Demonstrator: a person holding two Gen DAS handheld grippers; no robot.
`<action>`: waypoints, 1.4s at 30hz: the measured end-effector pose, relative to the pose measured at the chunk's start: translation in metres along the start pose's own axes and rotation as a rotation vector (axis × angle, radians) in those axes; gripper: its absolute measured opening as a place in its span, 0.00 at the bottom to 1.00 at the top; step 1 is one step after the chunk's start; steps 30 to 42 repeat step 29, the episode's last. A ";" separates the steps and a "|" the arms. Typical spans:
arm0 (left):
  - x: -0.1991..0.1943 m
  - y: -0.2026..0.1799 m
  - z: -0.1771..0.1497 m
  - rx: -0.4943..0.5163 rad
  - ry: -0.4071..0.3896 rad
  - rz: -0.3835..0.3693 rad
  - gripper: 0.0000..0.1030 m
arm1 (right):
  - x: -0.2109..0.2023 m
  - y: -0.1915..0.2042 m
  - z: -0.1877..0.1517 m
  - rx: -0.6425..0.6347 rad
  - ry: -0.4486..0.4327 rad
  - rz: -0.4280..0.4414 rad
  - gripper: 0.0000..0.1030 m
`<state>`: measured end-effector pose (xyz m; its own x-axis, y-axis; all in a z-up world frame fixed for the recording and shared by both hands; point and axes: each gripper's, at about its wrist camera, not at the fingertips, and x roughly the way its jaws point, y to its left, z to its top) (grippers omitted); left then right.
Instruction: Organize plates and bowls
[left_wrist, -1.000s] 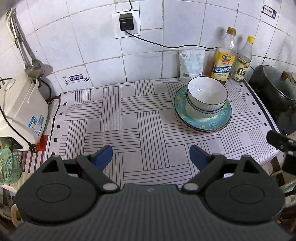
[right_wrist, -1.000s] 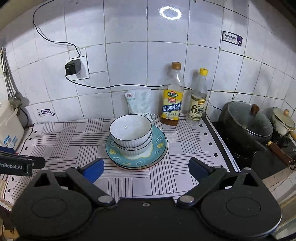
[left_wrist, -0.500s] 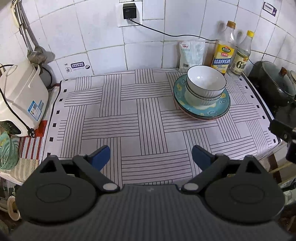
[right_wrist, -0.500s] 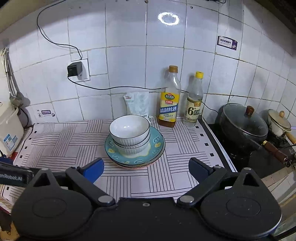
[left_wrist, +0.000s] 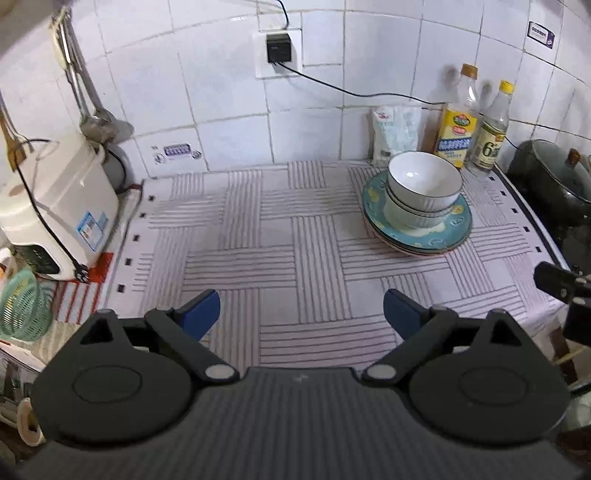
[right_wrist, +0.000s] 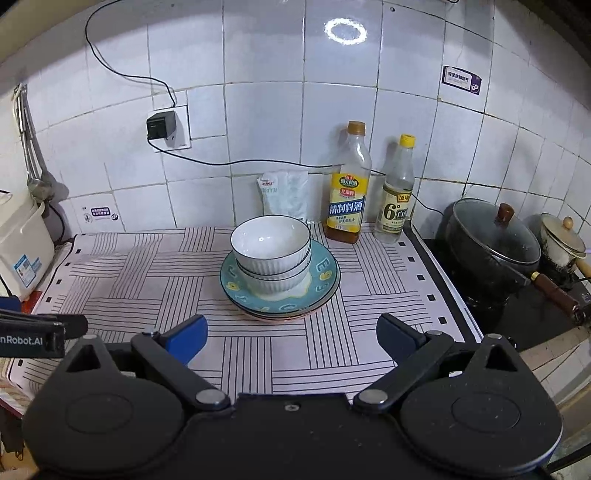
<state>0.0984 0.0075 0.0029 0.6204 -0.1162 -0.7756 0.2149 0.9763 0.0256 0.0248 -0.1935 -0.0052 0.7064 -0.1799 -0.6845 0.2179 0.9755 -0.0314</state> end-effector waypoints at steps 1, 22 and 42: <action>-0.001 -0.001 -0.001 0.005 -0.011 0.008 0.93 | 0.000 0.000 0.000 -0.001 0.004 -0.002 0.97; -0.002 0.004 -0.005 -0.056 -0.009 0.041 1.00 | 0.000 0.001 -0.009 0.008 0.025 -0.003 0.97; 0.000 0.006 -0.004 -0.054 0.004 0.035 1.00 | -0.001 0.003 -0.009 0.004 0.027 -0.005 0.97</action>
